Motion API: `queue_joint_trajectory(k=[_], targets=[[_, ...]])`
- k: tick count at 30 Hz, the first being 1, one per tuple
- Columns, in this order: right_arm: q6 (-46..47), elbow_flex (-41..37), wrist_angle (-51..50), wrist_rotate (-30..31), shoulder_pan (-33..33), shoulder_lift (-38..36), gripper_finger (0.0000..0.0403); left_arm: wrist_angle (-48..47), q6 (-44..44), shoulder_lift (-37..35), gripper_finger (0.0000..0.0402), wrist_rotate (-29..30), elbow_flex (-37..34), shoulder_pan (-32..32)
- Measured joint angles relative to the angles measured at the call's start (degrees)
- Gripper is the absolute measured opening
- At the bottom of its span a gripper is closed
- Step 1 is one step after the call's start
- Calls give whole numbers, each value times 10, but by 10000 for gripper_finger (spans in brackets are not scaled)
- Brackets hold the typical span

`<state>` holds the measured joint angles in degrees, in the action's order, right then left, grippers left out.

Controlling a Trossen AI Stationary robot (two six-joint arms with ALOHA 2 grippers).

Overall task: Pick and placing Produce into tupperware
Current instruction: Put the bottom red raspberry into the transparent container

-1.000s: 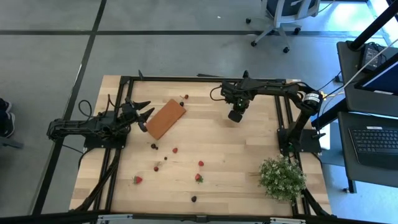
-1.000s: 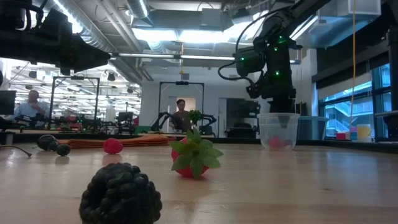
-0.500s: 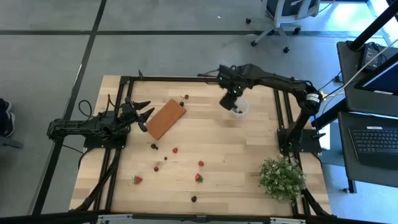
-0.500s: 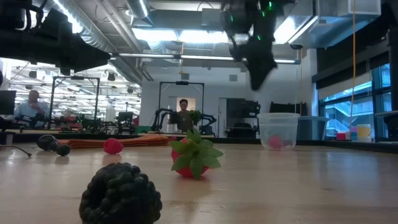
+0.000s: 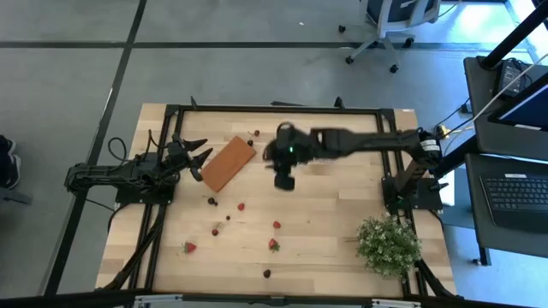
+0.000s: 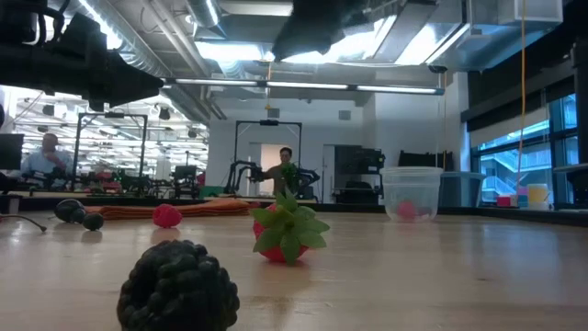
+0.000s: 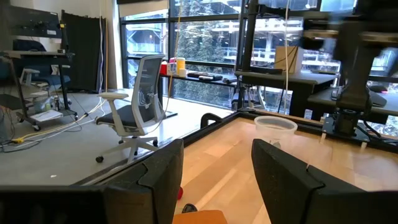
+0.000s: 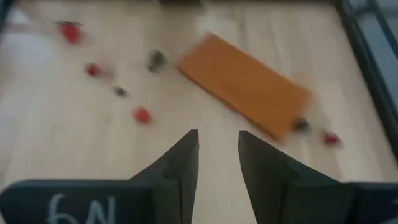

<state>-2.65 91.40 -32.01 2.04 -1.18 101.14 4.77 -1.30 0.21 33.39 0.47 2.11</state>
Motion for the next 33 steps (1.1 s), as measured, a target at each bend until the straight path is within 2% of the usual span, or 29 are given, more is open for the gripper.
queue_joint_trajectory(k=[6, 12, 17, 24, 28, 33], targets=[[-25, -97, 102, -3, 52, 0, 116, 0, 0, 0, 184, 0, 0, 0], [46, -227, 249, -4, 71, 0, 123, 0, 0, 0, 184, 0, 0, 0], [54, -307, 331, -2, 73, 0, 173, 0, 0, 0, 184, 0, 0, 0], [46, -362, 411, -15, 98, 0, 265, 0, 0, 0, 184, 0, 0, 0], [-7, -377, 442, -17, 123, 2, 288, 0, 0, 0, 184, 0, 0, 0], [-65, -384, 500, -17, 148, 24, 293, 0, 0, 0, 184, 0, 0, 0]])
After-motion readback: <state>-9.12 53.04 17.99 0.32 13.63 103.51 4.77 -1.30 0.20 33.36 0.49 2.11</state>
